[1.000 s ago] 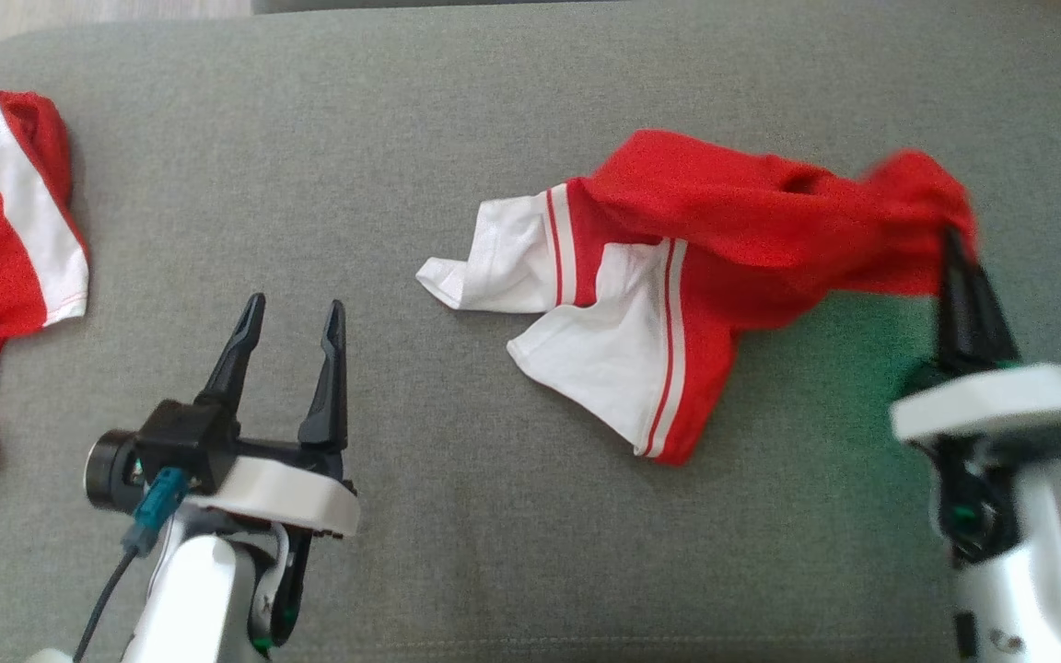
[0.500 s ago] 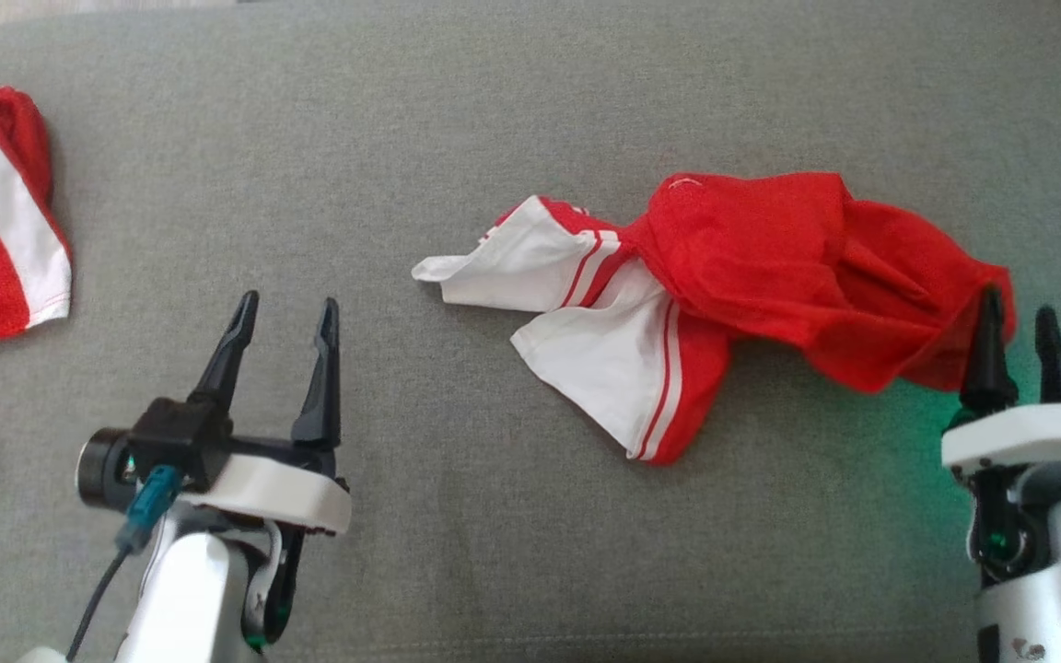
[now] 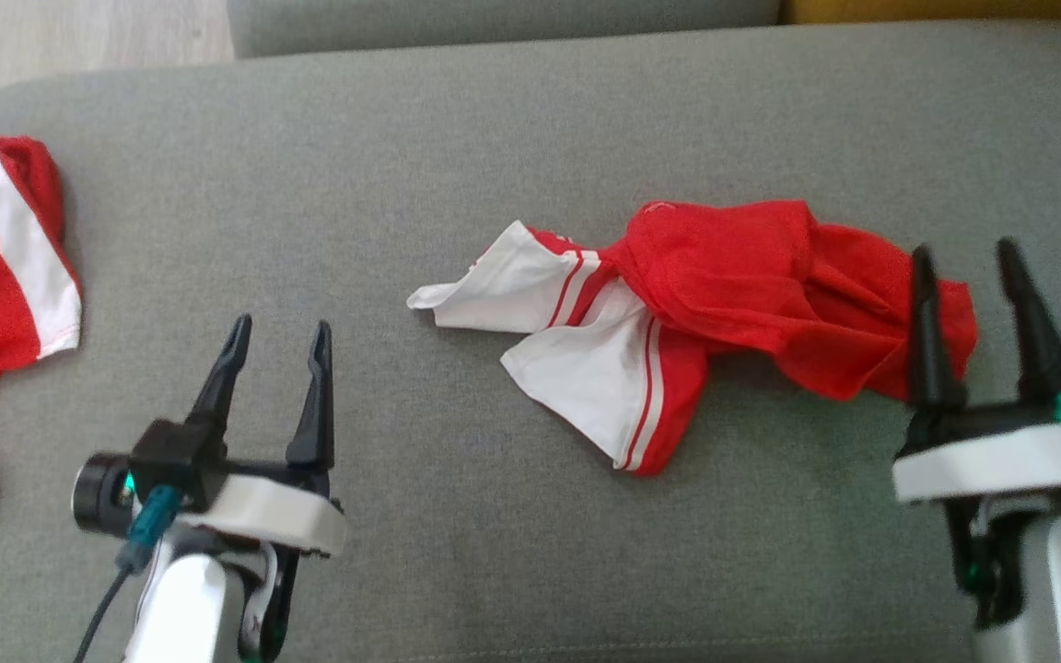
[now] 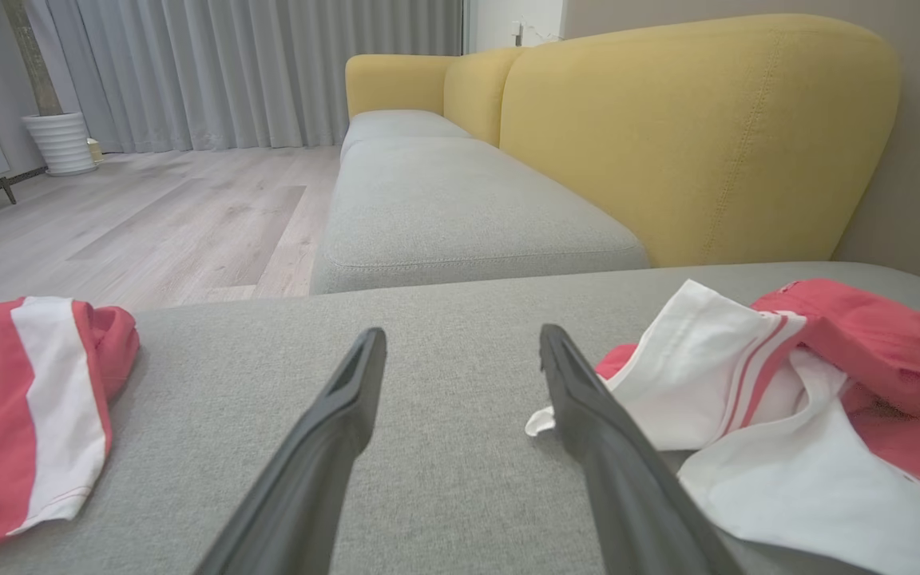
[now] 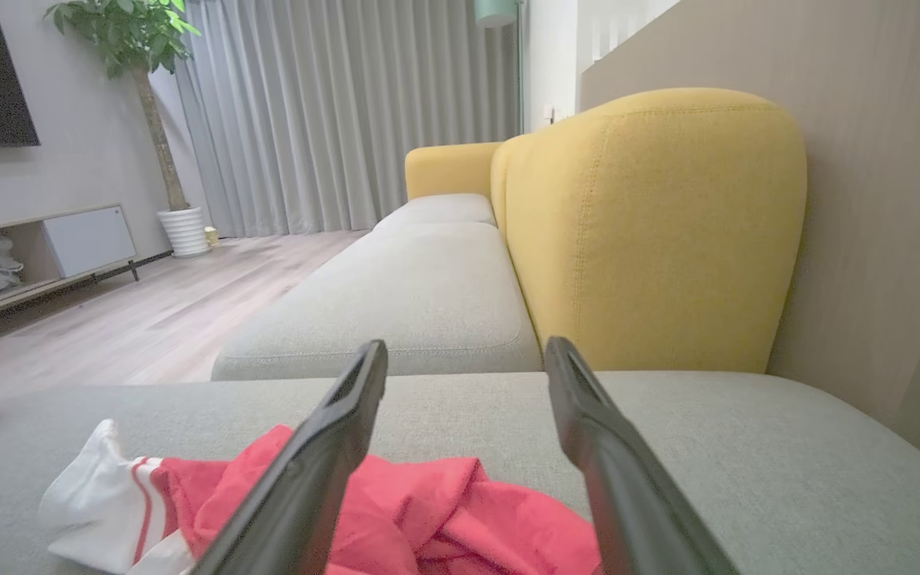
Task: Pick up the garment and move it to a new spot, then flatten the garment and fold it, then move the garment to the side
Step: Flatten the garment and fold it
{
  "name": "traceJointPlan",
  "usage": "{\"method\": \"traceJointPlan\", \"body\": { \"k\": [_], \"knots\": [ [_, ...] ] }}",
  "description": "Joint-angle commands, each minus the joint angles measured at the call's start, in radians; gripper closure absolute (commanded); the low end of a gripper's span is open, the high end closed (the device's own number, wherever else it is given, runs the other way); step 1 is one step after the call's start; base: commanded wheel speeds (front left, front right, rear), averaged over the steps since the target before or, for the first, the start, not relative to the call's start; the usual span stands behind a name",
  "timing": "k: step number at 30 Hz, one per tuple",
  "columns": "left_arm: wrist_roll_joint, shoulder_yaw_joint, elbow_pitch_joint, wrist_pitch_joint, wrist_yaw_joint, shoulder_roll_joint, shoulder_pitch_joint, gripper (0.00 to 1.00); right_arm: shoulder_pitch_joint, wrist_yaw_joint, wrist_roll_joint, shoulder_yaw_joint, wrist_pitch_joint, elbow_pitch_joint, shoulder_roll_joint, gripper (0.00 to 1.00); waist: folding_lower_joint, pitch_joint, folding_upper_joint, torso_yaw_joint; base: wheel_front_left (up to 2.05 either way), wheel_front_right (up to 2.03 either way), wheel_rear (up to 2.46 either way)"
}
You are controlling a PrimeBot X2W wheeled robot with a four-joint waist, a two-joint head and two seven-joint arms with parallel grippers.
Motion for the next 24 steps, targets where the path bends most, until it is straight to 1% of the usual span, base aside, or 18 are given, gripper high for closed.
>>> {"method": "traceJointPlan", "body": {
  "k": [1,5,9,24],
  "knots": [
    [0.01,0.044,-0.032,-0.012,0.003,0.011,-0.008,0.0,0.008,0.008,-0.012,0.035,0.007,-0.05,-0.012,0.0,0.0,-0.016,0.0,0.0,0.0,0.0,0.0],
    [0.014,0.048,-0.033,-0.012,0.007,0.015,0.022,0.0,0.071,0.008,-0.034,0.08,0.032,-0.087,-0.011,0.0,0.0,-0.043,0.0,0.0,0.0,0.0,0.0],
    [0.014,0.047,-0.032,-0.012,0.011,0.016,0.053,0.0,0.127,0.008,-0.041,0.116,0.055,-0.1,-0.005,0.0,0.0,-0.065,0.0,0.002,0.0,0.0,0.0],
    [0.013,0.043,-0.037,-0.012,0.015,0.018,0.067,0.0,0.14,0.008,-0.032,0.127,0.06,-0.093,0.01,0.0,0.0,-0.071,0.0,0.006,0.0,0.0,0.0]
  ]
}}
